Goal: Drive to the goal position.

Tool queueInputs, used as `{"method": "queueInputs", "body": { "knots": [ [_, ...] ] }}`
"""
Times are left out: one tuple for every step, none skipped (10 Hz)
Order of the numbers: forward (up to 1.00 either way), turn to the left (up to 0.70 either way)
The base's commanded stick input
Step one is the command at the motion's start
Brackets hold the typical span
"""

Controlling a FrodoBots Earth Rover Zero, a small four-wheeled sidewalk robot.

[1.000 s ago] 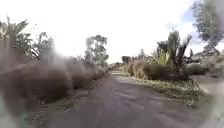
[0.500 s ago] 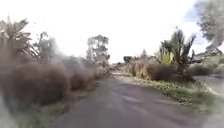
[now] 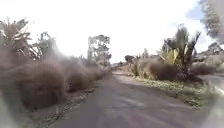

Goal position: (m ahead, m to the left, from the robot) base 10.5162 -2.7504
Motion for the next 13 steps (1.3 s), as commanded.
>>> {"method": "queueInputs", "body": {
  "knots": [
    [0.50, 0.01],
    [0.50, 0.01],
    [0.50, 0.01],
    [0.50, 0.01],
    [0.50, 0.01],
    [0.50, 0.01],
    [0.50, 0.01],
    [0.50, 0.01],
    [0.50, 0.01],
    [0.50, -0.19],
    [0.50, -0.44],
    [0.50, -0.49],
    [0.50, -0.49]
  ]
}}
